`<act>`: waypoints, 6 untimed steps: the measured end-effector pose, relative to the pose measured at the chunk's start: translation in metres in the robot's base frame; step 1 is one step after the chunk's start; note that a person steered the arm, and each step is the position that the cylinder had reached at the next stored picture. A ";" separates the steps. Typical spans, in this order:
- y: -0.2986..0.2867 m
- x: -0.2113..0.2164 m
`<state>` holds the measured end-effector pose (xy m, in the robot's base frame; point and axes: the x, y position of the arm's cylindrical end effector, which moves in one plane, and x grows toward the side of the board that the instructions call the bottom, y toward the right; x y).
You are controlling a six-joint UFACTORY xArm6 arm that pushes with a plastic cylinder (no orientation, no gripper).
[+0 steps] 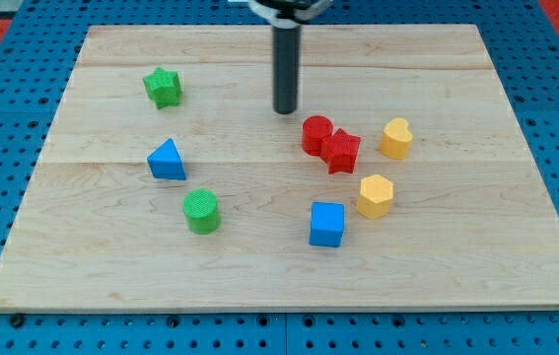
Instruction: Point at yellow heart
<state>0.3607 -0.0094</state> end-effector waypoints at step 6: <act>0.152 0.032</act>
